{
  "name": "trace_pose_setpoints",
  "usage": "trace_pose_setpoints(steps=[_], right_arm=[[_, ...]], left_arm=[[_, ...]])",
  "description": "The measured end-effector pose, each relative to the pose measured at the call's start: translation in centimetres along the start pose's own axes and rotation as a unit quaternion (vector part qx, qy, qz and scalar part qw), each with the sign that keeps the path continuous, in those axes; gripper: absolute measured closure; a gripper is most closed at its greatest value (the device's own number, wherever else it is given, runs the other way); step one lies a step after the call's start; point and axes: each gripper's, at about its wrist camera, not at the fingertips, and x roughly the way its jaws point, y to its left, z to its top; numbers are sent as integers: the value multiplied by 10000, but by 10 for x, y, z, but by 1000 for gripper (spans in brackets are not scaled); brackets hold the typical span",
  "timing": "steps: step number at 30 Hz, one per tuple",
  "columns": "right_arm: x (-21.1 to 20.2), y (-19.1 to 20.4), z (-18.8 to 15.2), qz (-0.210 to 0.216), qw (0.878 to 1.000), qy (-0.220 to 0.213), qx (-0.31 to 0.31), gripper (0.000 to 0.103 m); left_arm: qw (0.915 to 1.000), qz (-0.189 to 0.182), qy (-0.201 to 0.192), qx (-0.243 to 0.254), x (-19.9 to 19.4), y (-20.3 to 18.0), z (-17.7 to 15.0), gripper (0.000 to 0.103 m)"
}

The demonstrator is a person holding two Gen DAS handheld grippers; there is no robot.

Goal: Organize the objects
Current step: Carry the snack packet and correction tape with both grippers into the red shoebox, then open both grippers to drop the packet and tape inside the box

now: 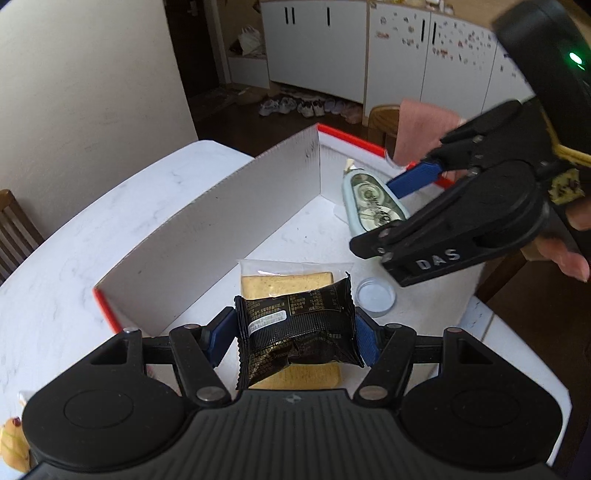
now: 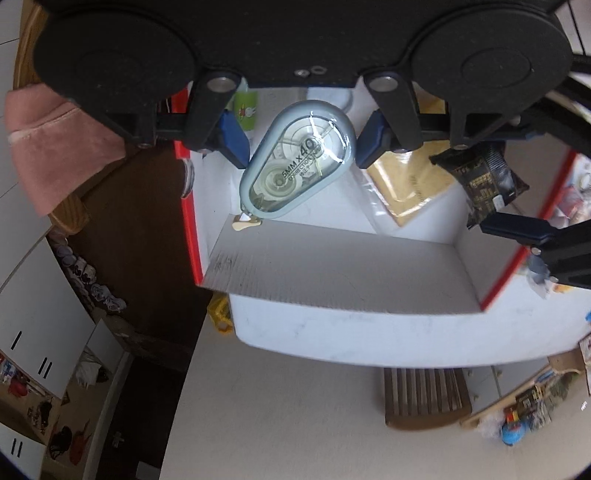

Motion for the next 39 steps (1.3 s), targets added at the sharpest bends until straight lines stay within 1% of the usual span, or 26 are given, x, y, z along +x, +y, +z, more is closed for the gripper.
trace_pose_setpoints(steps=[9,14,16,19,23,29,30,37,39], right_arm=[[38,12,6,-37,9986,380,-366,41],[51,15,8,46,9978,557,-346,41],[54,17,9,39,9971,667,-350,41],[56,15,10,149,9956,863,-334,40],[60,18,11,161,9944,998,-316,40],[59,23,9,174,9937,1059,-317,39],[59,23,13,187,9936,1067,-322,39],[50,15,14,146,9941,1008,-361,35],[44,15,14,155,9948,957,-316,33]], left_arm=[[9988,-52,454,-197,36,4,5,37],[9974,-94,635,-312,49,6,5,37],[9972,-90,692,-287,52,6,4,37],[9967,-98,777,-218,54,4,4,37],[9963,-93,836,-175,55,3,5,36],[9963,-100,835,-164,56,4,5,34],[9964,-114,824,-187,57,4,6,34],[9967,-192,757,-234,54,6,5,31],[9969,-210,719,-254,51,7,4,30]])
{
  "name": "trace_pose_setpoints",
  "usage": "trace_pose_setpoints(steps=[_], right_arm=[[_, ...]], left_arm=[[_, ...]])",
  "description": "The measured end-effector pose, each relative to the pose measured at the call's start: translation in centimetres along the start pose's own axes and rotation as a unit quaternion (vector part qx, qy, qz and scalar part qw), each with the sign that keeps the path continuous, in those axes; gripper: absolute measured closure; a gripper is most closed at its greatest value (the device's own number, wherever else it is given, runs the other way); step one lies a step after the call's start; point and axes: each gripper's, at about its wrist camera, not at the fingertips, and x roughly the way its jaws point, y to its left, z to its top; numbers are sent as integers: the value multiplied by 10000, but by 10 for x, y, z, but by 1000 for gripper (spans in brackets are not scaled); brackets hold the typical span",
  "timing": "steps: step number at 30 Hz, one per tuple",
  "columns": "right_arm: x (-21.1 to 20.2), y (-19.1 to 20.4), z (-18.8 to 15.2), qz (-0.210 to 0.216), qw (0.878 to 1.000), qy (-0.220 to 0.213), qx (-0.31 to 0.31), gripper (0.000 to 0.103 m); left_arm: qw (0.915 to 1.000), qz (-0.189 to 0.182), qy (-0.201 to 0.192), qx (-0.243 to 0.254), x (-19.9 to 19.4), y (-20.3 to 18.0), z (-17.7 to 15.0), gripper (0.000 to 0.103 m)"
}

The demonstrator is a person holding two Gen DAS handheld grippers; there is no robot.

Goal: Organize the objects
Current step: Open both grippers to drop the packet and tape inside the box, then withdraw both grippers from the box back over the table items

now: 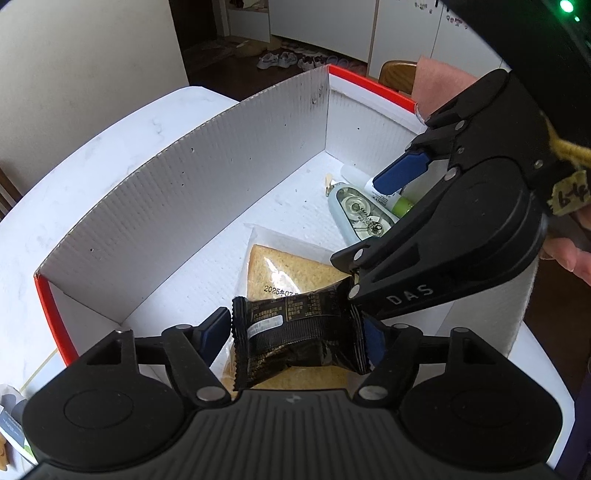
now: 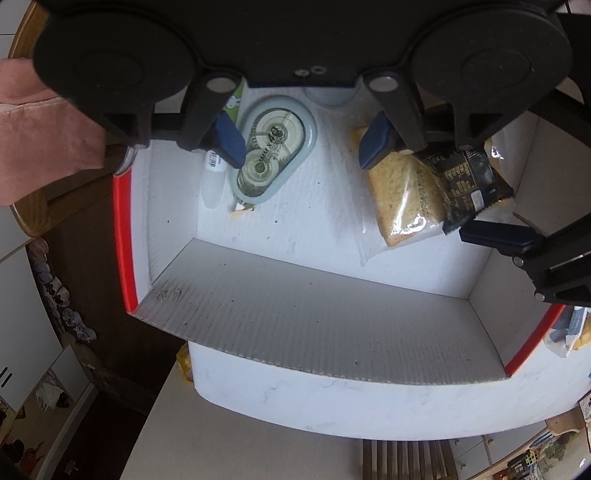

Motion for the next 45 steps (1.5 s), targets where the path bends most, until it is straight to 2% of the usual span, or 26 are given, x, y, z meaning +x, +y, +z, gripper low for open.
trace_pose_setpoints(steps=[3,12,20,35,39,45], right_arm=[[-12,0,-3,37,9999,-136,91,27],[-51,-11,-16,165,9968,-580,521,26],[-74,-4,-26,135,9952,-798,552,26],[-126,53,-50,277,9906,-1243,492,25],[-136,77,-53,269,9891,-1368,468,23],[-141,116,-52,311,9869,-1508,488,17]], left_arm=[[9999,-54,-71,-52,-4,2,-2,30],[9991,-172,-366,-113,-30,3,-11,30],[9967,-280,-705,-288,-61,7,-21,30],[9901,-433,-1267,-415,-126,24,-63,30],[9880,-435,-1417,-444,-143,33,-83,24],[9866,-325,-1501,-559,-164,55,-118,24]])
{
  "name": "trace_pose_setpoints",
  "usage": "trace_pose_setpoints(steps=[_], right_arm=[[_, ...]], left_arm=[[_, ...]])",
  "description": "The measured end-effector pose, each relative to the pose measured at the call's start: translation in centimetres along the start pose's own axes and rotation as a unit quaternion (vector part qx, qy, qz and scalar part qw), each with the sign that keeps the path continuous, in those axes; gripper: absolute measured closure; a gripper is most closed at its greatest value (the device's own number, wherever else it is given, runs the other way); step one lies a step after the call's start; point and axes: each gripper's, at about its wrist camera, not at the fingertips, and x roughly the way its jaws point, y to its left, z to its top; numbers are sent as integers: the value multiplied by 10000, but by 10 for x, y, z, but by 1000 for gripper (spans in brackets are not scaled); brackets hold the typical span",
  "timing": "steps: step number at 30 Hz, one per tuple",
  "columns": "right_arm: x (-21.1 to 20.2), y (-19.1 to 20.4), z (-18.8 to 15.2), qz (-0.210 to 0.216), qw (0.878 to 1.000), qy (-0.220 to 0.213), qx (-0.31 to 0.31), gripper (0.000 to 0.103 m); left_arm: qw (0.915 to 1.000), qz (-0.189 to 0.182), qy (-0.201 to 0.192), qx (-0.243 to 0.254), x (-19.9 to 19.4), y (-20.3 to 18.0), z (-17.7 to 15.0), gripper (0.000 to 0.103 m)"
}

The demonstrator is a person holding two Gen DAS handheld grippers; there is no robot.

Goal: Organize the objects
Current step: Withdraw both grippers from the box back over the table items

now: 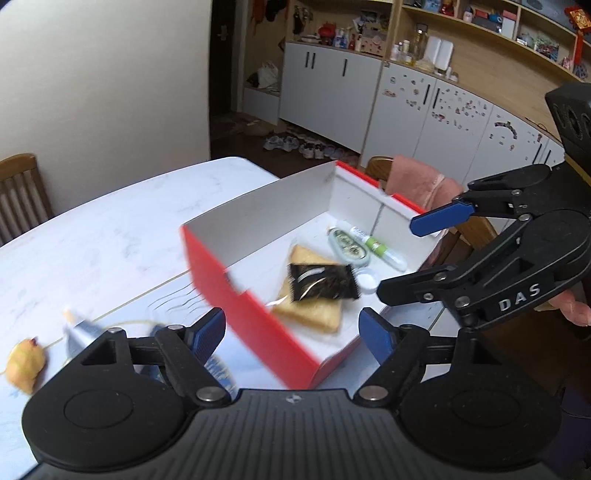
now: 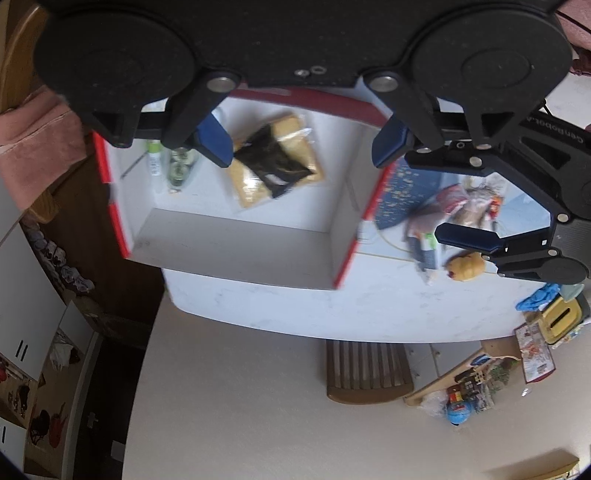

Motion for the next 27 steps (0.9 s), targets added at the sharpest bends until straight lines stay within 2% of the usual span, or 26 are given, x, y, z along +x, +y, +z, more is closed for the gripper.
trace_pose_setpoints(steps=[5,11,14,18,27], right_arm=[[4,37,0,181,9998,-64,86,11],[17,78,0,338,9992,-15,212,6],[24,97,2,323,9992,-10,215,6],[32,118,5,322,9992,-1,256,6],[60,157,12,84,9995,173,252,6]], left_arm=[[9996,181,-35,-190,-24,30,-23,20],[9979,384,-65,-527,-49,71,-49,20],[9967,436,-70,-687,-59,92,-61,19],[9947,489,-51,-901,-69,120,-76,12],[9916,847,-69,-978,-80,179,-99,11]])
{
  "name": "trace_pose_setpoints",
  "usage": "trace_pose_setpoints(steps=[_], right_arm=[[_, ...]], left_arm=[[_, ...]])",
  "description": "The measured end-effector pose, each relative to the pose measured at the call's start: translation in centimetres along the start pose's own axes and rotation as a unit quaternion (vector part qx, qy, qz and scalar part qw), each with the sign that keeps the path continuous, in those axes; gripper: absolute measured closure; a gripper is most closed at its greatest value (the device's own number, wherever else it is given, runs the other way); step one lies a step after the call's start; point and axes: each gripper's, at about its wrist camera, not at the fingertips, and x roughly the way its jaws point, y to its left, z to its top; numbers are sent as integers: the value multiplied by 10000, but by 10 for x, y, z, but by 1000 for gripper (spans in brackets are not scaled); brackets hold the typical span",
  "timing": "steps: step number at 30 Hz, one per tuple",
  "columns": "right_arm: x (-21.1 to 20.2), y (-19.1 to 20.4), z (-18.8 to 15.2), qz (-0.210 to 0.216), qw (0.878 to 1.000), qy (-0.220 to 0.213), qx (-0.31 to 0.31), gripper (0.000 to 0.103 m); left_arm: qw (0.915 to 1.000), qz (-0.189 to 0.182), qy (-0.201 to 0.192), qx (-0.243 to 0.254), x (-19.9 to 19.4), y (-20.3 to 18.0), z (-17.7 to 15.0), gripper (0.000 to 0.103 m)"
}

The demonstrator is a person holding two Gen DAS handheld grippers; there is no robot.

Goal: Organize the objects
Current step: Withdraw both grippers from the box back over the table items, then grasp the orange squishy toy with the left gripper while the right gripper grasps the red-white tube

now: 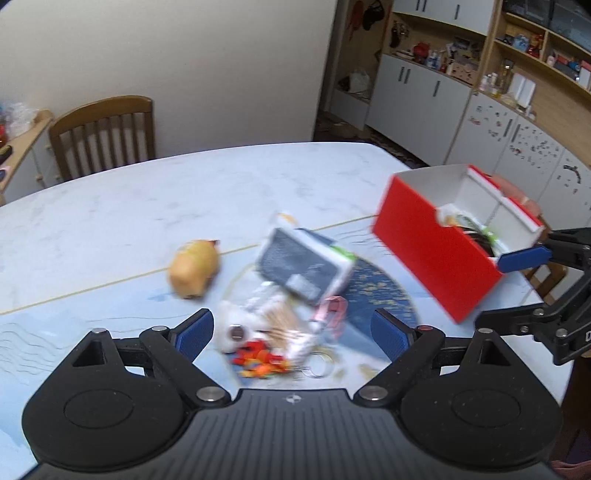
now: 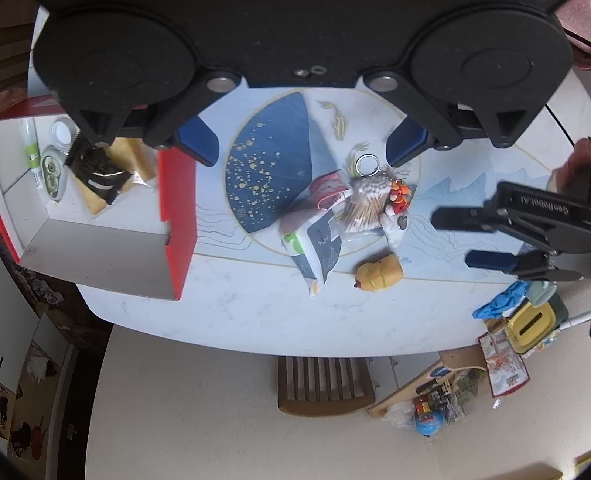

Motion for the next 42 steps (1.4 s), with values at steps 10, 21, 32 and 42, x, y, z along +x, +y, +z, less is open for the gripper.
trace_pose_setpoints(steps=[10,21,32,42], right_arm=[[44,17,11,-371,9984,165,402,6],[93,22,25,-635,9940,302,842,6],[134,27,31,-943,9880,474,1129,7],[160,24,30,-1128,9828,664,1304,10]], left_arm=[[9996,284,-3,-24,25,63,6,11],[9992,265,157,268,77,87,19,11],[9984,290,309,370,122,94,27,11],[9983,289,365,364,147,96,35,11]])
